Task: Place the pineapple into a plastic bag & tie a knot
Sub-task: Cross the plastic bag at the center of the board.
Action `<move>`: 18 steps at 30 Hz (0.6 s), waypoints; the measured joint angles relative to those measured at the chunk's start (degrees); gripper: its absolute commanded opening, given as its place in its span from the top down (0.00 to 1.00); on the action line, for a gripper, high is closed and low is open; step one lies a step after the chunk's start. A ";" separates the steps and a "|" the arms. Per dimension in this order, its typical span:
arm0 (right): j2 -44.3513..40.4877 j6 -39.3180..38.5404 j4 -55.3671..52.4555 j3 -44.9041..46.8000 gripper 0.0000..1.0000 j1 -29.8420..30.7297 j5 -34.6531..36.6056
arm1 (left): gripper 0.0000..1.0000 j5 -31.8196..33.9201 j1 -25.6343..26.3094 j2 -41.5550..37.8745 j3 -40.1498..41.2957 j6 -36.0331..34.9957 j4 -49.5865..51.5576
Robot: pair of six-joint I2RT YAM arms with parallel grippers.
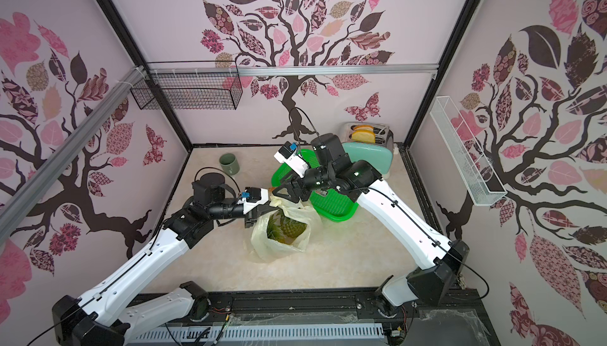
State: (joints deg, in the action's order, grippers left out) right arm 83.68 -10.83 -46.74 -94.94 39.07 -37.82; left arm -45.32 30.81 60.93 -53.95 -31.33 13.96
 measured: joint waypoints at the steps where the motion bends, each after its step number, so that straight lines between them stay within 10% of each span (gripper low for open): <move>1: 0.17 0.17 -0.72 -0.26 0.45 0.00 -0.09 | 1.00 0.00 0.04 0.24 -0.22 -0.11 0.00; 18: 5.11 2.99 -7.45 -5.55 0.68 0.83 -0.94 | 1.00 0.13 1.09 1.53 -1.16 -0.61 0.94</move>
State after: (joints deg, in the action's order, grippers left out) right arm 88.79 -7.84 -54.19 -100.49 39.90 -38.76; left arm -45.19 31.90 62.46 -55.11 -31.94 14.90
